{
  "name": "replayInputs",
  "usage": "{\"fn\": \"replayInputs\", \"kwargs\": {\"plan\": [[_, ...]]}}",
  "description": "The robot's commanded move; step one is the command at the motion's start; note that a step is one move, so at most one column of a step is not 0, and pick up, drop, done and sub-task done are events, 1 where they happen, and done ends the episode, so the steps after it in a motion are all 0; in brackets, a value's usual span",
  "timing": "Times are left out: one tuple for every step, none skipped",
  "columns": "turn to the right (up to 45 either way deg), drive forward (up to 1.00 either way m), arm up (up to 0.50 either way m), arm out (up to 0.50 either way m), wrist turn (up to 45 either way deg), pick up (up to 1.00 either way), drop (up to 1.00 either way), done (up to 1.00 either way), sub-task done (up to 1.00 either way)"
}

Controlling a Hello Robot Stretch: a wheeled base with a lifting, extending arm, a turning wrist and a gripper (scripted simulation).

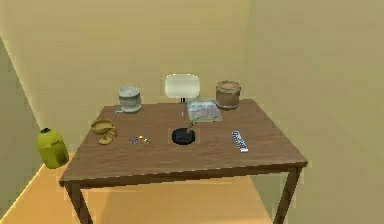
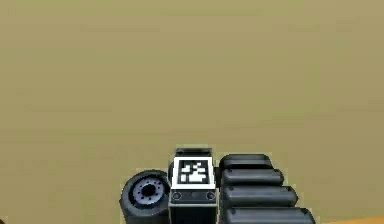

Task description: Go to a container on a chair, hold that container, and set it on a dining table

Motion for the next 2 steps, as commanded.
{"fn": "replayInputs", "kwargs": {"plan": [[3.0, 0.0, 0.0, 0.0, 0.0, 0.0, 0.0, 0.0, 0.0], [0.0, 0.35, 0.0, 0.0, 0.0, 0.0, 0.0, 0.0, 0.0]]}}
